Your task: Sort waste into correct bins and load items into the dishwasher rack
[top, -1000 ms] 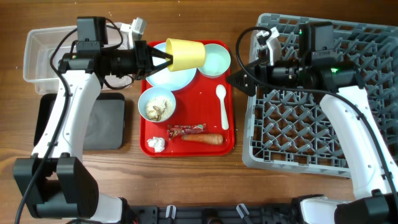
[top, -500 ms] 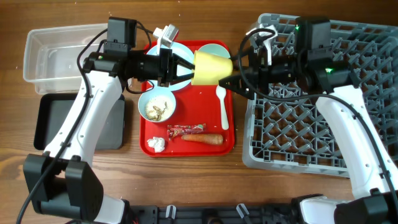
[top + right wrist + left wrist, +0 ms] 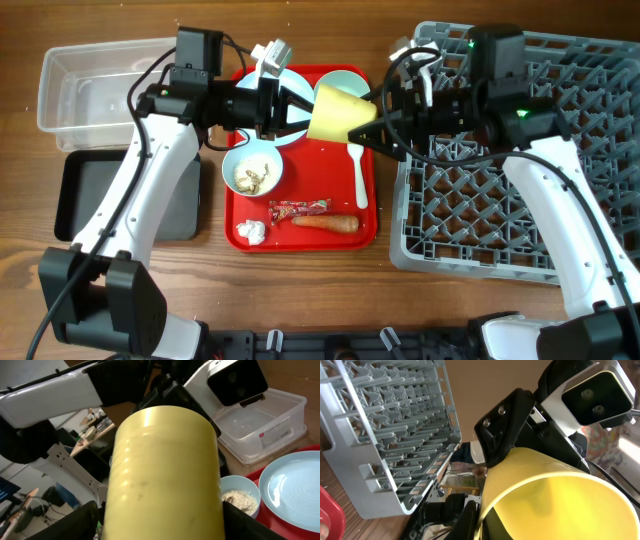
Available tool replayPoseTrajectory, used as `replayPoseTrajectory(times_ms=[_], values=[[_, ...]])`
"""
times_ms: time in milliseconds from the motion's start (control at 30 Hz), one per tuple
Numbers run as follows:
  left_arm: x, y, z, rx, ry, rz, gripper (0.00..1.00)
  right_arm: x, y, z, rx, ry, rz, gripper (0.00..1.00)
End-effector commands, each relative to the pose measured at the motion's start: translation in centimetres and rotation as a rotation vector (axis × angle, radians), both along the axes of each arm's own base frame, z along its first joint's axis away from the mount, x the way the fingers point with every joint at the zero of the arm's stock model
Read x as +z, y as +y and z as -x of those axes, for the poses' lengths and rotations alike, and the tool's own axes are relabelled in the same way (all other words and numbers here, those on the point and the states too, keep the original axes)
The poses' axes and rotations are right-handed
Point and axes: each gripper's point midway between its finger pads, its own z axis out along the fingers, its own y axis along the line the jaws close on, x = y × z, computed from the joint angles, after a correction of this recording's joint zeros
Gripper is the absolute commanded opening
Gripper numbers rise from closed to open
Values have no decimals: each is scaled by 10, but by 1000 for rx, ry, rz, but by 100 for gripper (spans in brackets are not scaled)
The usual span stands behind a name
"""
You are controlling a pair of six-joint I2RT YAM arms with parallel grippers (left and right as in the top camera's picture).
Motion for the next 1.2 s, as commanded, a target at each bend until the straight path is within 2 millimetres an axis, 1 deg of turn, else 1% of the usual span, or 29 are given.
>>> replayPoseTrajectory(times_ms=[0,100,167,333,367,400,433,500,567,633,700,767,833,867,900,933,967,1000,1033,1067,1100,1167], values=[[2,-3,-1,8,-2,-14,4,4,9,9,60,-10,-30,72],[2,-3,-1,8,-2,-14,4,-2,8,3,21,4,4,64],[2,-3,-1,8,-2,-14,4,-5,7,0,2,11,19,55],[2,-3,-1,7,-3,-14,5,-7,7,-2,-13,11,33,47],[2,-3,-1,8,-3,-15,10,-12,6,-7,-47,36,59,46],[2,-3,-2,8,-5,-15,32,-17,4,-12,-85,56,90,45],[0,-3,-3,15,-8,-23,49,-24,1,-17,-122,64,128,44],[-9,-2,-11,59,-16,-77,54,-40,-6,-25,-200,98,207,41],[-35,6,-25,165,-9,-226,58,-60,-18,-33,-291,128,314,39],[-67,23,-36,276,26,-410,59,-69,-26,-36,-339,149,368,38],[-94,44,-41,365,60,-587,61,-82,-45,-44,-447,221,446,36],[-116,68,-39,431,96,-751,62,-91,-69,-43,-537,297,517,36],[-133,92,-35,484,116,-907,63,-100,-104,-41,-678,424,598,36],[-139,105,-32,506,124,-982,63,-103,-124,-37,-741,484,645,35],[-143,114,-30,521,128,-1034,63,-104,-138,-34,-782,519,678,34],[-145,127,-27,546,126,-1107,63,-103,-168,-27,-880,586,746,34],[-144,132,-25,558,120,-1131,63,-100,-181,-24,-920,602,773,34],[-141,135,-25,571,109,-1143,63,-94,-200,-21,-980,622,802,34],[-135,137,-25,585,91,-1143,63,-86,-223,-17,-1068,655,827,34],[-131,137,-25,593,79,-1135,63,-81,-242,-13,-1136,685,843,34],[-127,137,-25,599,71,-1130,64,-79,-257,-8,-1185,705,862,34],[-123,137,-24,606,61,-1123,64,-81,-284,2,-1268,757,897,34]])
